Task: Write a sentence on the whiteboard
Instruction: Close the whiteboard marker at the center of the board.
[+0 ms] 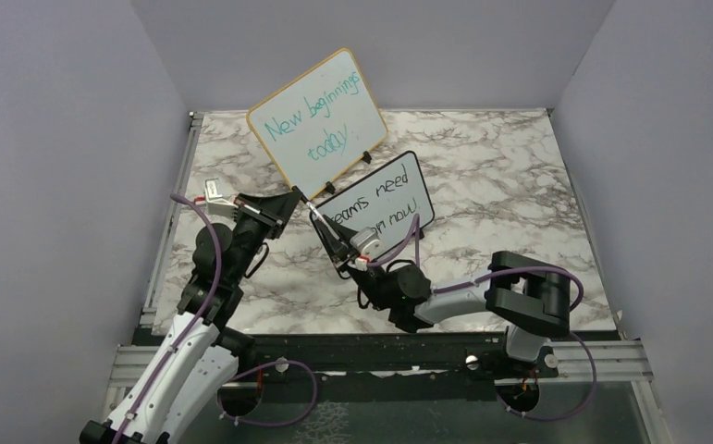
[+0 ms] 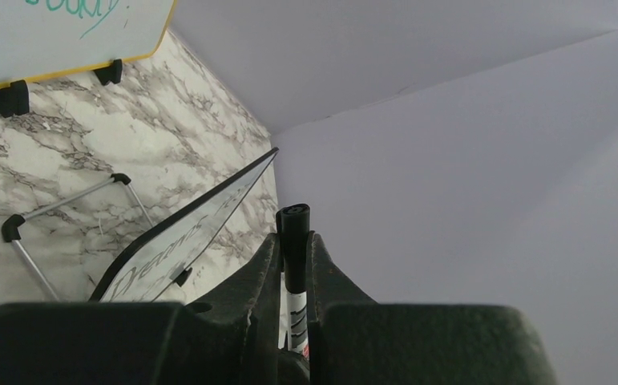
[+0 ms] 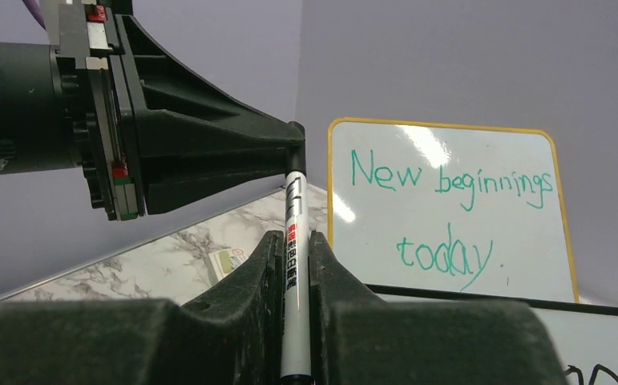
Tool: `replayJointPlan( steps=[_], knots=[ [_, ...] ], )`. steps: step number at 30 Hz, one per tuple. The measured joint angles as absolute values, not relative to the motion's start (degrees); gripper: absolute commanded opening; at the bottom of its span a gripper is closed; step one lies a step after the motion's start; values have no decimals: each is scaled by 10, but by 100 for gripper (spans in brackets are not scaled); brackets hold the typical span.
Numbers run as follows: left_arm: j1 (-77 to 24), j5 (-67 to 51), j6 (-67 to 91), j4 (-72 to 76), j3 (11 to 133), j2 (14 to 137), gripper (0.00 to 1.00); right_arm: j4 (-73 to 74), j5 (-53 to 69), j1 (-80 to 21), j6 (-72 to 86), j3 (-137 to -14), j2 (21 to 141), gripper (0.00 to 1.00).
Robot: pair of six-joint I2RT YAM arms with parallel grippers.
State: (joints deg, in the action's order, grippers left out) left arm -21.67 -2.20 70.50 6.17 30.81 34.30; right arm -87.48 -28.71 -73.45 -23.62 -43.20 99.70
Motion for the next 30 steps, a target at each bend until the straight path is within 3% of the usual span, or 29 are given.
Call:
replayJointPlan(
  steps=[14, 15, 16, 18, 30],
  knots=[
    [-231, -93, 720, 87, 262, 311, 0, -876, -290, -720, -178, -450, 1002, 0],
    [-231, -91, 720, 83, 262, 306, 30, -876, -290, -720, -178, -449, 1002, 0],
    [-231, -86, 719, 77, 263, 299, 48, -876, -290, -720, -178, -447, 1002, 0],
    [-231, -70, 709, 62, 266, 281, 61, -876, -290, -720, -181, -434, 1001, 0],
    [-231, -16, 701, -30, 362, 333, 62, -876, -265, -720, -242, -390, 998, 0]
  ],
)
